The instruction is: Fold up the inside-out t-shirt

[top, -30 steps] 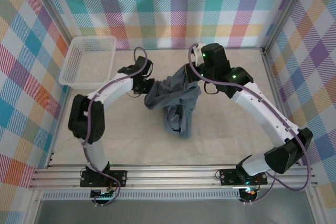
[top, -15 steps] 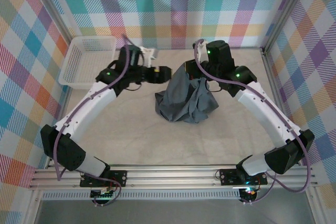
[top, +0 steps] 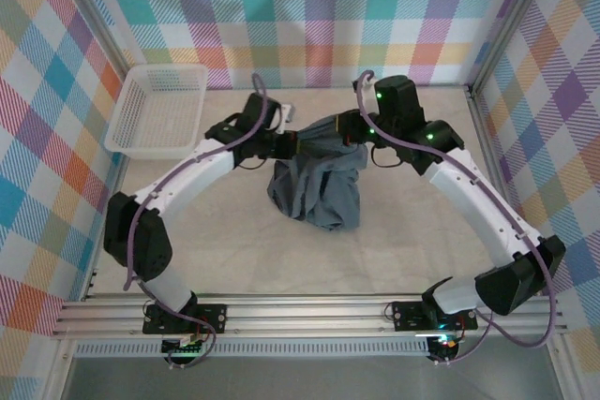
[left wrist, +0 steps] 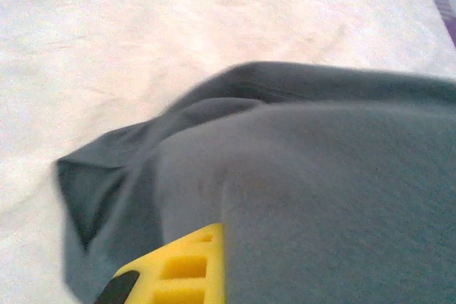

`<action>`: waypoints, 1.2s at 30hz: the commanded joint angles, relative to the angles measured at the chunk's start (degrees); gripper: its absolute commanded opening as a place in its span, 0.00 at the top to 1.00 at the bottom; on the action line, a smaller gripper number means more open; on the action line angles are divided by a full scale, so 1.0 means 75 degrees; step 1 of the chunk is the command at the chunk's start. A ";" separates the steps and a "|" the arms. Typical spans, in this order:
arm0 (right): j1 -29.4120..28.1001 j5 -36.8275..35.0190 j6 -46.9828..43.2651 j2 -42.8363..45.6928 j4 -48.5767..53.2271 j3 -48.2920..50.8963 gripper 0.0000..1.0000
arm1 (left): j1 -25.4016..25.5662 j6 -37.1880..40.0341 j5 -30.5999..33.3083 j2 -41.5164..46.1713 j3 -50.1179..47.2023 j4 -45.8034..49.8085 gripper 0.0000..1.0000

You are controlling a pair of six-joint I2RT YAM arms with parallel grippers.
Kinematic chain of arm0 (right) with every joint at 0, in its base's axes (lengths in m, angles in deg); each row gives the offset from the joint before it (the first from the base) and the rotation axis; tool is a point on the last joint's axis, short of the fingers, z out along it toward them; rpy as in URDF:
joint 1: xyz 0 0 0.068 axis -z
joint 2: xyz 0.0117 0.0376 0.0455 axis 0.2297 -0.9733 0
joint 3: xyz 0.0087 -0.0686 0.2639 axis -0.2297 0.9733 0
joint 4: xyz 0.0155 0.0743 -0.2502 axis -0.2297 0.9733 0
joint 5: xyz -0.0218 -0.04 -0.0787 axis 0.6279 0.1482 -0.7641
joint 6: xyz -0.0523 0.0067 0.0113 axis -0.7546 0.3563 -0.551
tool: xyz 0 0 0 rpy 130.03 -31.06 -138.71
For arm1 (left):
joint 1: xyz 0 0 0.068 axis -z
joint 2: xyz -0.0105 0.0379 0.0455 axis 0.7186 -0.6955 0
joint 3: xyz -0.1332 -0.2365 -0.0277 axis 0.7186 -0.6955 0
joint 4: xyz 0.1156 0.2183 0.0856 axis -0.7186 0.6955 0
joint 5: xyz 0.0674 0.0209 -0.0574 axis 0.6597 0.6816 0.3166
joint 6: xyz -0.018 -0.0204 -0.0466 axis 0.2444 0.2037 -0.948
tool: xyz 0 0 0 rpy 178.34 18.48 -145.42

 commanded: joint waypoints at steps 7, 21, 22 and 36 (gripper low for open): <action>-0.0229 0.2446 0.0490 0.0410 -0.0694 0.1900 0.92 | -0.0744 -0.0166 0.1742 0.1605 -0.2093 0.0561 1.00; -0.0320 -0.0283 0.0898 0.0078 -0.0058 0.1963 0.36 | 0.0336 -0.0335 0.0410 0.1321 -0.1214 0.0280 0.34; -0.0310 -0.0427 0.0810 -0.0174 0.0014 0.1904 0.36 | 0.0589 -0.0284 0.0511 0.1088 -0.1052 0.0418 0.34; -0.0309 0.0479 0.1494 -0.1811 -0.0080 0.2477 0.73 | 0.1054 0.0238 0.0081 -0.1388 0.0175 0.1146 0.74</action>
